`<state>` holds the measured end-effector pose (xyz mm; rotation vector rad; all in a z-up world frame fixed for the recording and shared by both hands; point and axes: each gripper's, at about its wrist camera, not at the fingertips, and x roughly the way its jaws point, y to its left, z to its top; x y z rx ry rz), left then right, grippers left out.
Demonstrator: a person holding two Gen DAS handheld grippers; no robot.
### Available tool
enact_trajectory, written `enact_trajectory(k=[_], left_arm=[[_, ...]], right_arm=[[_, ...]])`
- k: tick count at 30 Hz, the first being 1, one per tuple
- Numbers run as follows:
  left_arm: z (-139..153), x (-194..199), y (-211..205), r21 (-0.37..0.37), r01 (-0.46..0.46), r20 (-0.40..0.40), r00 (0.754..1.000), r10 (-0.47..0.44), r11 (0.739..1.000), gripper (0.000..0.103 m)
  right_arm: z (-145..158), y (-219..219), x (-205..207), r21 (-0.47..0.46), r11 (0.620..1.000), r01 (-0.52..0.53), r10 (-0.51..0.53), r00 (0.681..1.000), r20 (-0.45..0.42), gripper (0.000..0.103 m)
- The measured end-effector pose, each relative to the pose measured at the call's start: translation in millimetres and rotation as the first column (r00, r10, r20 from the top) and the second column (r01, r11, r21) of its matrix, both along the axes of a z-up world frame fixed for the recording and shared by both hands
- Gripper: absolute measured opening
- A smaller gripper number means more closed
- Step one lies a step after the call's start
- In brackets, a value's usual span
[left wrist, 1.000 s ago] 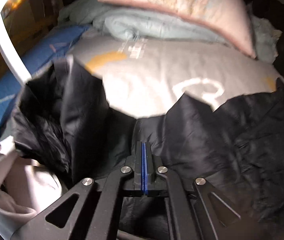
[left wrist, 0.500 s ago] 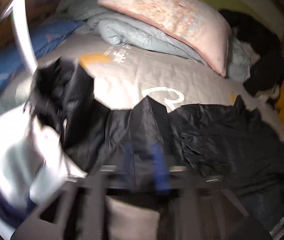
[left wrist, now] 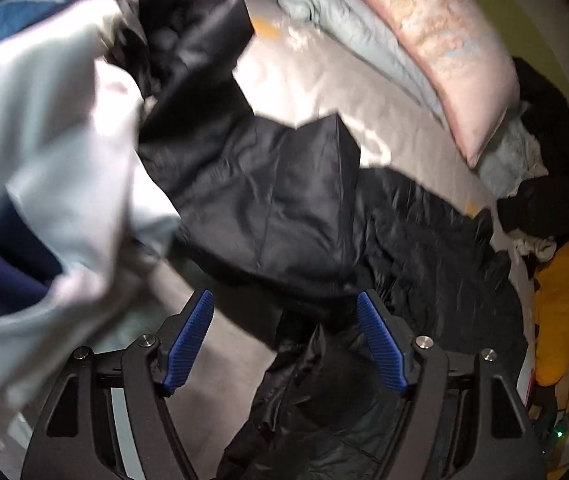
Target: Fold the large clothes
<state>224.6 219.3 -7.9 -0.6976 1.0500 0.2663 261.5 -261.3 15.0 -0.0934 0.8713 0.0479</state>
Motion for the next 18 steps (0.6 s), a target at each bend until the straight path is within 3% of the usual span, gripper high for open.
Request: enact_trajectory(k=[2, 6, 9, 13, 15, 16, 18], left_arm=[[-12, 2, 4, -0.025, -0.032, -0.028, 0.999, 0.031, 0.999, 0.073], [-26, -11, 34, -0.084, -0.248, 0.022, 0.968, 0.251, 0.965, 0.073], [-40, -6, 49, -0.185, -0.253, 0.025, 0.965, 0.261, 0.95, 0.073], [-39, -5, 50, -0.155, -0.291, 0.082, 0.949, 0.306, 0.944, 0.072], [-41, -4, 46, -0.12, -0.303, 0.096, 0.944, 0.315, 0.946, 0.045], [-41, -1, 45, -0.102, -0.293, 0.101, 0.948, 0.303, 0.951, 0.01], [-38, 5, 41, -0.067, -0.24, 0.112, 0.963, 0.247, 0.968, 0.004]], right_arm=[[-2, 1, 1, -0.002, 1.0, -0.003, 0.003, 1.0, -0.008, 0.103], [-5, 5, 1, -0.01, 1.0, -0.016, 0.016, 1.0, -0.017, 0.103], [-7, 6, 1, -0.014, 1.0, -0.015, 0.015, 1.0, -0.017, 0.103], [-5, 3, 1, 0.0, 1.0, -0.008, 0.008, 1.0, -0.014, 0.103], [-4, 1, 1, 0.009, 1.0, -0.003, 0.003, 1.0, -0.012, 0.103], [-4, 1, 1, 0.01, 1.0, -0.001, 0.001, 1.0, -0.013, 0.103], [-5, 1, 1, 0.009, 1.0, 0.003, -0.003, 1.0, -0.016, 0.103]])
